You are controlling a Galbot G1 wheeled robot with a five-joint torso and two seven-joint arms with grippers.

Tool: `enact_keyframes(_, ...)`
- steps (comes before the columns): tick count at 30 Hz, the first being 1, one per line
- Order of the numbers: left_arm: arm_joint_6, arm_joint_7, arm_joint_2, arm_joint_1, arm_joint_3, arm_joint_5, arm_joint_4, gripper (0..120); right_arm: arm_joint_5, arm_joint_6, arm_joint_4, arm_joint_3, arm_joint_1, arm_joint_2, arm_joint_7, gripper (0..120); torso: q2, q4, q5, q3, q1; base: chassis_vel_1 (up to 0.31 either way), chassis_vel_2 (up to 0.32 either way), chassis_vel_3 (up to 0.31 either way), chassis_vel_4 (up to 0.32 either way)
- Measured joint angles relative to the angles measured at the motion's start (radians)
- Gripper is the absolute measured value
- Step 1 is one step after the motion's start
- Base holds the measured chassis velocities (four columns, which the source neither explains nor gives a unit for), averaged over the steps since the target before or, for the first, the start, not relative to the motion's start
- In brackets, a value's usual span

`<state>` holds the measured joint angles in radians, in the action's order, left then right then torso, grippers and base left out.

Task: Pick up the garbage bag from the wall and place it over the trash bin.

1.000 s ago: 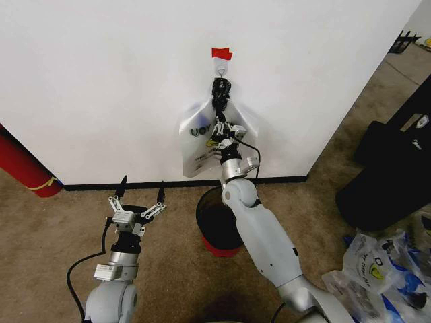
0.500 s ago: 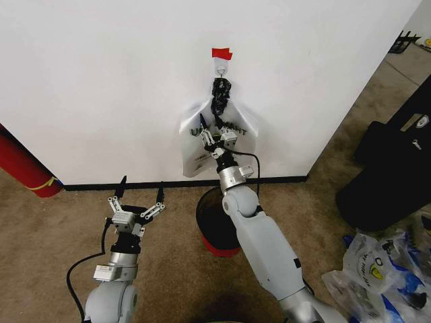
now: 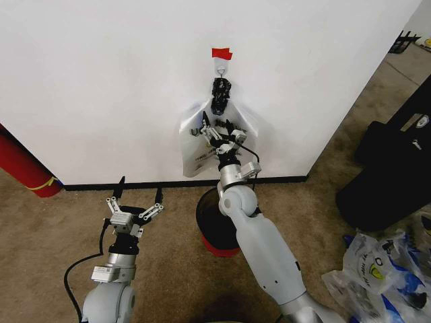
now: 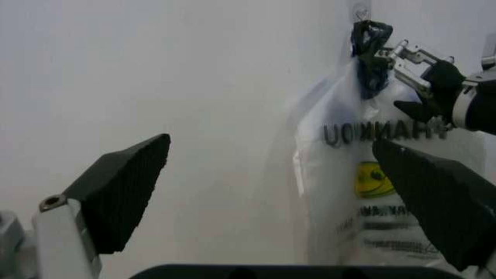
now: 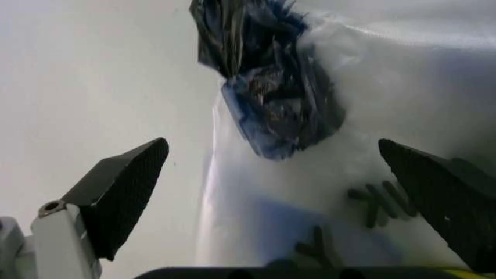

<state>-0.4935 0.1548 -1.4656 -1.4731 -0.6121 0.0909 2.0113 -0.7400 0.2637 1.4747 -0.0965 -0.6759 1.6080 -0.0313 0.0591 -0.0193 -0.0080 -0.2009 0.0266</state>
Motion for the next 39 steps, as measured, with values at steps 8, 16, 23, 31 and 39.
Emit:
enact_keyframes(8, 0.0, 0.0, 0.008, 0.003, 0.0, -0.001, 0.0, 100, -0.083, 0.022, -0.05, -0.008, 0.046, 0.0, 0.056, 85, 0.0, 0.0, 0.0, 0.0, 0.0, 0.0, 0.0, 0.0, 0.0)
enact_keyframes(16, 0.001, 0.0, 0.009, 0.005, 0.001, -0.006, -0.005, 100, -0.124, 0.032, -0.077, -0.016, 0.072, 0.0, 0.09, 56, 0.0, 0.0, 0.0001, 0.0, 0.0, 0.0, 0.0, 0.0, 0.0)
enact_keyframes(23, -0.002, 0.0, 0.003, 0.008, 0.005, -0.01, -0.017, 100, -0.121, 0.035, -0.077, -0.018, 0.073, 0.0, 0.1, 30, 0.0, 0.0, 0.0001, 0.0, 0.0, 0.0, 0.0, 0.0, 0.0)
enact_keyframes(31, -0.005, 0.0, -0.003, 0.011, 0.01, -0.016, -0.024, 100, -0.108, 0.038, -0.06, -0.02, 0.061, 0.0, 0.102, 1, 0.0, 0.0, 0.0001, 0.0, 0.0, 0.0, 0.0, 0.0, 0.0)
enact_keyframes(39, -0.008, -0.001, 0.001, 0.007, 0.004, -0.009, -0.02, 100, -0.08, 0.039, -0.024, -0.016, -0.002, 0.0, 0.103, 0, 0.0, 0.0, 0.0, 0.0, 0.0, 0.0, 0.0, 0.0, 0.0)
